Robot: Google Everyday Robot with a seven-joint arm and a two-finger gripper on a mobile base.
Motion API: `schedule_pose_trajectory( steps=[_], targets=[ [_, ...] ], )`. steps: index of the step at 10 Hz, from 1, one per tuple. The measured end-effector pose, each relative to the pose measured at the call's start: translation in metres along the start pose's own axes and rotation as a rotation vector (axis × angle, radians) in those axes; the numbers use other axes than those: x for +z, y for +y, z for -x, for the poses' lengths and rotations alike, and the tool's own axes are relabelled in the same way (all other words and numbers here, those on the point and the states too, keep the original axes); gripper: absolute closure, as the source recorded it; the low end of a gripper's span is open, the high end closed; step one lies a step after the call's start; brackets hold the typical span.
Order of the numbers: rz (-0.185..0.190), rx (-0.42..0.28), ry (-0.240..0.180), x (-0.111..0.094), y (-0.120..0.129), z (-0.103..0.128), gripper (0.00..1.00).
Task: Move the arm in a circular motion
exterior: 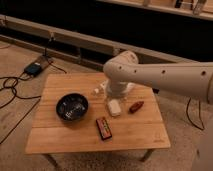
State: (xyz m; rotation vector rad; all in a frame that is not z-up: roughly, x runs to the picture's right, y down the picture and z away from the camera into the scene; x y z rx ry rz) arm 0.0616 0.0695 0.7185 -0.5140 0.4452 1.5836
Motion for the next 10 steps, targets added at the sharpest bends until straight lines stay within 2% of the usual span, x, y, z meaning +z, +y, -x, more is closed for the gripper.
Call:
schedule_pose_trajectory(
  steps=[3,4,6,8,10],
  targets=[
    [0.016,0.031,-0.019,0.000,-0.037,0.041,0.35],
    [0.006,0.038,-0.013,0.002,-0.049,0.058,0.35],
    [-0.015,0.036,0.000,0.005,-0.055,0.088,0.35],
    [-0.037,0.007,0.011,0.007,-0.041,0.118,0.35],
    [-0.056,-0.044,0.024,0.010,-0.014,0.143,0.35]
  ],
)
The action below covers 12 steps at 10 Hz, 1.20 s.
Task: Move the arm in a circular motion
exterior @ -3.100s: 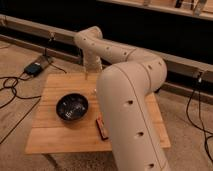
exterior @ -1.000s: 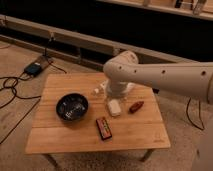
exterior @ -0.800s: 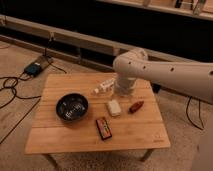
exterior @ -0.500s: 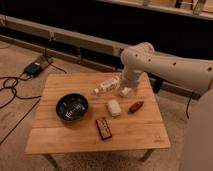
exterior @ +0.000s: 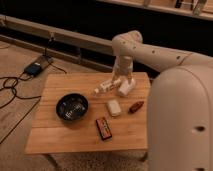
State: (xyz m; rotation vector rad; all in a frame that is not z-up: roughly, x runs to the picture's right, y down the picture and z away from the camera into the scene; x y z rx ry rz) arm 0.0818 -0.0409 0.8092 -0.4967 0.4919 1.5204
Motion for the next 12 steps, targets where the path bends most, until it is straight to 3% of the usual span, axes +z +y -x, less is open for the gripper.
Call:
schedule_pose_trajectory(
  steps=[3,6,9,12],
  targets=[
    [-0.023,-0.096,0.023,0.006,0.048,0.028,0.35],
    [-0.021,-0.233,0.045,0.013,0.109,0.030,0.35],
    [0.008,-0.440,0.053,0.014,0.193,0.000,0.35],
    [0.051,-0.574,0.031,0.004,0.237,-0.046,0.35]
  ],
)
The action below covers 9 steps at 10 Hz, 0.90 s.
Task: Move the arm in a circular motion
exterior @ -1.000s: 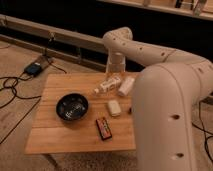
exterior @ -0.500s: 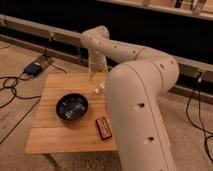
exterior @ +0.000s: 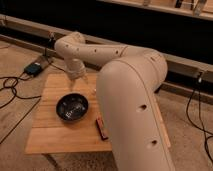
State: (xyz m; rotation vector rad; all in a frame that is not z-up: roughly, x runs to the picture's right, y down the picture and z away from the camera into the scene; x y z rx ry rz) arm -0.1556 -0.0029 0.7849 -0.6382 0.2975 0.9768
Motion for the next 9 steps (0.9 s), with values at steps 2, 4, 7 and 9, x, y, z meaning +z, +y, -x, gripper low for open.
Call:
schedule_pose_trajectory(
  steps=[2,4,7,9],
  targets=[
    [0.018,-0.017,-0.016,-0.002,0.024,-0.028,0.35],
    [0.027,0.009,-0.028,-0.003,0.031,-0.057,0.35],
    [0.039,0.119,-0.066,-0.010,0.017,-0.102,0.35],
    [0.033,0.195,-0.090,-0.015,-0.004,-0.124,0.35]
  ],
)
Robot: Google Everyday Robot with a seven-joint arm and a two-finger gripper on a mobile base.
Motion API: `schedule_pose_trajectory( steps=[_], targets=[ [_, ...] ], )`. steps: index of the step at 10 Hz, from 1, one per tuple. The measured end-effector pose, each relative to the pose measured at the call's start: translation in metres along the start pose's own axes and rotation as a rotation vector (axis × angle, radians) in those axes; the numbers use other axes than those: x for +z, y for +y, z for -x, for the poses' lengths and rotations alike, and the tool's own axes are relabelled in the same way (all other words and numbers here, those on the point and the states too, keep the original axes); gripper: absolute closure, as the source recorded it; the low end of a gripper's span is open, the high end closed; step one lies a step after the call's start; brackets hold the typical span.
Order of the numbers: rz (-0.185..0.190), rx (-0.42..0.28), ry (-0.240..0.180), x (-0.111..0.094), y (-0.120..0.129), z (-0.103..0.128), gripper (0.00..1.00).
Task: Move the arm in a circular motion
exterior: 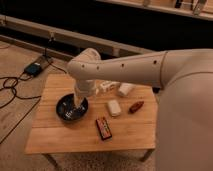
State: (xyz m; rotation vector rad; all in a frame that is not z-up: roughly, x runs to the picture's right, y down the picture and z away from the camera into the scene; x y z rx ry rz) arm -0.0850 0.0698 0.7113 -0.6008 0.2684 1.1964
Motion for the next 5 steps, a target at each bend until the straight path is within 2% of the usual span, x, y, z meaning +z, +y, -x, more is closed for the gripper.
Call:
schedule_pose_trajectory(
  steps=[2,5],
  targets=[
    [-0.007,0.043,-0.019,-0.0057,-0.0171,-0.0087,0.35],
    [-0.006,0.039,-0.019,-0.0054,-0.0147,-0.0081,0.35]
  ],
)
